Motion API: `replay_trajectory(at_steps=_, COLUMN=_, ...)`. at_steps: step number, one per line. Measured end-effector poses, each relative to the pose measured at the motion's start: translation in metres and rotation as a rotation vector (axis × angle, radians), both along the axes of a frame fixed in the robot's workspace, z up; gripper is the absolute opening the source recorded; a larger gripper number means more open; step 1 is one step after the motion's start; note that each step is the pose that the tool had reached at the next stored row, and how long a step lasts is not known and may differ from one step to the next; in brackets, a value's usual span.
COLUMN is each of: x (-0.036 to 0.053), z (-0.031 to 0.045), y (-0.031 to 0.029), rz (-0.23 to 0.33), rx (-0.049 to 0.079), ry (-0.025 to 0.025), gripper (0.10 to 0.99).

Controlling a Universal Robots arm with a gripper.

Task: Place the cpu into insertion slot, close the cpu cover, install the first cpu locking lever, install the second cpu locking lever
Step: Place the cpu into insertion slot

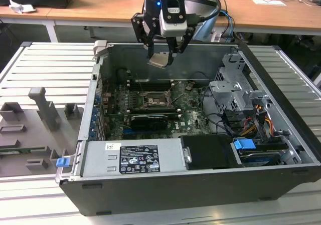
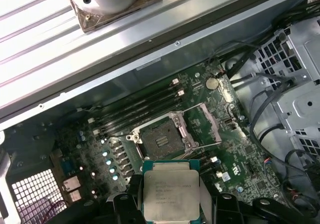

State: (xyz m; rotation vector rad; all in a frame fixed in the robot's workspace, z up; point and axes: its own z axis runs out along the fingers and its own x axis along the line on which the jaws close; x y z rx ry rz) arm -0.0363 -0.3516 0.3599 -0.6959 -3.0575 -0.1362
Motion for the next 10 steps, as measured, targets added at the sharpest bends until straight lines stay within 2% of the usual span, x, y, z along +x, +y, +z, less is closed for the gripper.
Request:
replay_trajectory(at_steps=5, x=0.0000, z=-0.0006, y=0.0000, rz=-0.026, rx=0.000, ry=0.0009, gripper=0.545)
replay_trajectory(at_steps=10, x=0.0000, z=-0.0015, y=0.0000, rz=-0.085, rx=0.000, ry=0.0011, gripper=0.545)
